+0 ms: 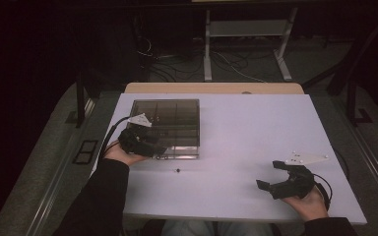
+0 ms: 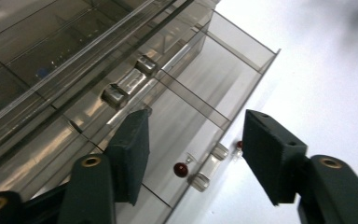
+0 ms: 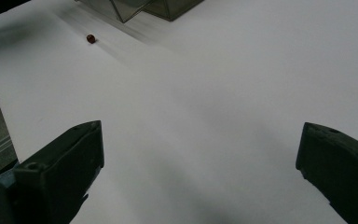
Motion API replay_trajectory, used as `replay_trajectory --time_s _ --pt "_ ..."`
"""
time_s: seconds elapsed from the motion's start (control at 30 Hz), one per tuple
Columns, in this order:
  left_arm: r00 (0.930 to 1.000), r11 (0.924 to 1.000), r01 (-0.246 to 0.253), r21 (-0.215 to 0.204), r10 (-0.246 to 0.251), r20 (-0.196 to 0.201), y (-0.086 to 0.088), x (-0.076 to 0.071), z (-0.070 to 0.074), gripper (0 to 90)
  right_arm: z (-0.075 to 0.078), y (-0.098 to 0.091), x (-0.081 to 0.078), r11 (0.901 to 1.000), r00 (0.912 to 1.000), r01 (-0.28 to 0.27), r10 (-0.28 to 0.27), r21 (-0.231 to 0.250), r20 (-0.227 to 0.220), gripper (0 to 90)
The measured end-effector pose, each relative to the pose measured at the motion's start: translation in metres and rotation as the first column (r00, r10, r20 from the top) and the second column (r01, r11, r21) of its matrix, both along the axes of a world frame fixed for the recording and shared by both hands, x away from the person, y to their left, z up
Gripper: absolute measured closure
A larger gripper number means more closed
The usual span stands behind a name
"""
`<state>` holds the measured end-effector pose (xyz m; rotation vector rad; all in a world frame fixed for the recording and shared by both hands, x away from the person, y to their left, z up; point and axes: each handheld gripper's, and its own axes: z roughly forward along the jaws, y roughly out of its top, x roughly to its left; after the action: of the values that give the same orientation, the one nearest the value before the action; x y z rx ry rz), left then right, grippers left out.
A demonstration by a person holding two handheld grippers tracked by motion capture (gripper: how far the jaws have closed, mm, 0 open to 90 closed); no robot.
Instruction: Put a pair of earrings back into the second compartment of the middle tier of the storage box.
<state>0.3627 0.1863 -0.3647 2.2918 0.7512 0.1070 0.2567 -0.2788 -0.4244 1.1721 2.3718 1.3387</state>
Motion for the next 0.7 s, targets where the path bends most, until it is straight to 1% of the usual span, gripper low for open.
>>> replay_trajectory --time_s 0.07,0.13,0.17,0.2,0.23,0.27,0.33,0.37,0.4,0.43,0.47,0.5,0.53,0.57,0.6,0.67,0.7 --pt "0.9999 0.9999 0.013 0.002 -0.013 0.007 0.0 -0.004 0.003 36.0 0.0 0.0 0.0 1.0 1.0 0.0 0.0 0.001 0.002 0.5" --pt "0.9999 0.9999 0.012 -0.006 -0.012 0.01 0.0 -0.006 0.005 32.6 0.001 -0.001 0.0 1.0 1.0 0.002 -0.002 0.003 0.001 0.5" --pt "0.9997 0.9997 0.019 -0.012 -0.019 0.014 0.0 -0.009 0.007 30.3 0.001 -0.001 0.0 1.0 1.0 0.002 -0.002 0.004 0.0 0.5" --pt "0.9996 0.9995 0.023 -0.022 -0.023 0.017 0.001 -0.011 0.009 30.3 0.001 -0.001 0.0 1.0 1.0 0.002 -0.002 0.004 0.0 0.5" --pt "0.9996 0.9993 0.024 -0.029 -0.023 0.019 0.001 -0.013 0.01 26.7 0.001 -0.001 0.0 1.0 1.0 0.002 -0.002 0.005 0.0 0.5" --pt "0.9994 0.999 0.02 -0.04 -0.019 0.028 0.002 -0.016 0.013 21.0 0.001 -0.001 0.0 1.0 1.0 0.002 -0.002 0.005 0.001 0.5" --pt "0.9993 0.999 0.016 -0.042 -0.014 0.035 0.002 -0.018 0.015 16.6 0.001 -0.001 0.0 1.0 1.0 0.002 -0.002 0.005 0.001 0.5" --pt "0.9989 0.9988 0.015 -0.046 -0.013 0.045 0.002 -0.02 0.016 16.6 0.001 -0.001 0.0 1.0 1.0 0.003 -0.003 0.004 0.004 0.5" --pt "0.9985 0.9987 0.013 -0.05 -0.01 0.053 0.002 -0.023 0.018 12.5 0.001 -0.001 0.0 1.0 1.0 0.002 -0.002 0.004 0.005 0.5" --pt "0.9985 0.9987 0.013 -0.05 -0.01 0.053 0.002 -0.023 0.018 11.1 0.001 -0.001 0.0 1.0 1.0 0.002 -0.002 0.004 0.005 0.5" --pt "0.9978 0.9984 0.014 -0.054 -0.01 0.066 0.002 -0.026 0.018 8.4 0.001 -0.001 0.0 1.0 1.0 0.003 -0.003 0.004 0.005 0.5" --pt "0.9976 0.9981 0.009 -0.061 -0.005 0.07 0.001 -0.027 0.018 5.5 0.001 -0.001 0.0 1.0 1.0 0.002 -0.002 0.004 0.005 0.5" --pt "0.997 0.9978 0.011 -0.065 -0.006 0.077 0.001 -0.029 0.018 5.5 0.001 -0.001 0.0 1.0 1.0 0.002 -0.002 0.004 0.005 0.5" --pt "0.9979 0.9965 0.002 -0.083 0.003 0.064 0.0 -0.031 0.018 0.0 0.001 -0.001 0.0 1.0 1.0 0.002 -0.002 0.004 0.005 0.5" --pt "0.9979 0.9965 0.002 -0.083 0.003 0.064 0.0 -0.031 0.018 0.0 0.001 -0.001 0.0 1.0 1.0 0.002 -0.002 0.004 0.005 0.5" --pt "0.9981 0.9943 0.01 -0.107 -0.003 0.061 0.0 -0.034 0.017 0.0 0.001 -0.001 0.0 1.0 1.0 0.002 -0.002 0.004 0.004 0.5" --pt "0.9981 0.9943 0.007 -0.106 -0.001 0.061 0.0 -0.036 0.016 0.0 0.001 -0.001 0.0 1.0 1.0 0.001 -0.001 0.004 0.005 0.5"
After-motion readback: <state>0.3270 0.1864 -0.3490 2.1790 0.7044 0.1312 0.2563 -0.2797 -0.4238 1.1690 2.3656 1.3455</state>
